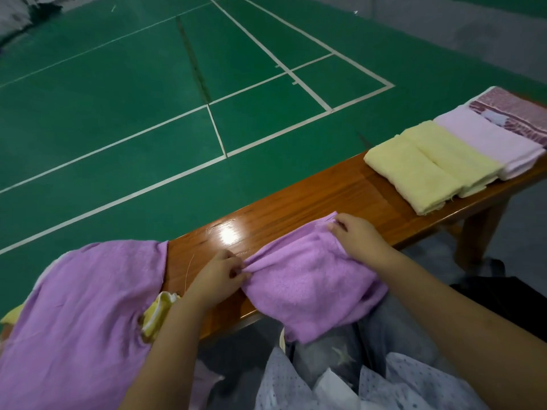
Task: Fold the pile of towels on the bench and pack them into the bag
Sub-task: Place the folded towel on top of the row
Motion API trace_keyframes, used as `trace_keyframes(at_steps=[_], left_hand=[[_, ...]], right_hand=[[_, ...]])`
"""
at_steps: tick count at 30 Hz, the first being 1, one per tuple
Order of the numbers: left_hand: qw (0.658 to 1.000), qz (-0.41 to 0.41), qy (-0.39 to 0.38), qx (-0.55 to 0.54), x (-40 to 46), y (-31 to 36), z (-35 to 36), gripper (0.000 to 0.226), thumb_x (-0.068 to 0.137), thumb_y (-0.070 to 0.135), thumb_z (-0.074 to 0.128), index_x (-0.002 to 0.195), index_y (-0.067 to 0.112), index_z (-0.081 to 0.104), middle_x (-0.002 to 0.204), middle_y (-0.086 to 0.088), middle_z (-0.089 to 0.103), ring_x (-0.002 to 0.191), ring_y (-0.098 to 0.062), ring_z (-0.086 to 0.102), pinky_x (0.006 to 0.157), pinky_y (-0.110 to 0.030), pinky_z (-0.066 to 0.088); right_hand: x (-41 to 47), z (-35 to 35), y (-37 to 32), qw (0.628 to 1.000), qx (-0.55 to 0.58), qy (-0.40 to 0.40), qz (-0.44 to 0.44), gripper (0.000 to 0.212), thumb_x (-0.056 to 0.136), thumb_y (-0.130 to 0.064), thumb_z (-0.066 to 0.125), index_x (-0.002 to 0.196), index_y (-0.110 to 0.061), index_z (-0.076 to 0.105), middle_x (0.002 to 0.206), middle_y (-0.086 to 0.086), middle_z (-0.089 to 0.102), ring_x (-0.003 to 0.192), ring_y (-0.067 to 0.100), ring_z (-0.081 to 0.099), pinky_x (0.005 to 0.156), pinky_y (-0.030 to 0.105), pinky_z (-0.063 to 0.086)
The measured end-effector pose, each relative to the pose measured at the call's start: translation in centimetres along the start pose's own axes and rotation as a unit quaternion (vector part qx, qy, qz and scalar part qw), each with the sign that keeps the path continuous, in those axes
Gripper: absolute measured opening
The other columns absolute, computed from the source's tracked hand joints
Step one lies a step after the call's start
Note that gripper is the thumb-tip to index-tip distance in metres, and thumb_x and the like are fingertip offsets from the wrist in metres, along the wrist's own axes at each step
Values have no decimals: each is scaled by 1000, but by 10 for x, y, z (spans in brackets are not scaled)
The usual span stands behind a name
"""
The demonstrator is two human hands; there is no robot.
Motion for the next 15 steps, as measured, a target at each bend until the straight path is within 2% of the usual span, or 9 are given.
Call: trace_keyframes(at_steps=[2,5,10,12,15], left_hand=[[997,-3,-3,82,-3,-9,-8,29,93,45,54,115,27,62,99,11,48,88,-6,48,65,-13,34],[986,-15,-3,163,-8,-20,-20,32,93,51,50,114,30,61,97,10,51,87,-9,51,69,-20,39],[988,-44,37,145,-14,-37,-44,25,93,42,54,104,26,69,103,6,64,88,-12,56,75,-27,48],[982,-18,74,175,-15,-37,-57,24,93,37,54,106,27,71,110,5,65,95,-16,59,80,-28,48],[972,60,106,200,-18,-24,-72,31,87,28,48,104,25,74,112,2,64,97,-23,62,78,-32,47]], right_hand=[[1,-7,5,1000,15,17,-3,26,101,-29,41,107,-10,58,106,9,63,91,20,57,77,31,45],[4,-27,10,997,29,76,2,31,102,-24,39,115,-3,57,113,17,61,100,28,56,78,28,38],[11,-75,0,988,80,135,2,34,103,-24,36,121,-3,55,118,14,59,108,27,53,84,30,38],[13,-92,-11,985,84,149,-22,33,102,-23,37,118,-2,57,116,14,60,100,23,51,83,30,39],[16,-113,-31,973,139,180,-44,30,102,-23,38,114,-4,58,109,12,61,96,23,54,84,34,44]])
Point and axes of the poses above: each hand's wrist, its own x-axis towards the middle knuckle, its own z-axis out of the palm, y = z × x, the point moved 2 cm from there along x, towards the middle knuckle
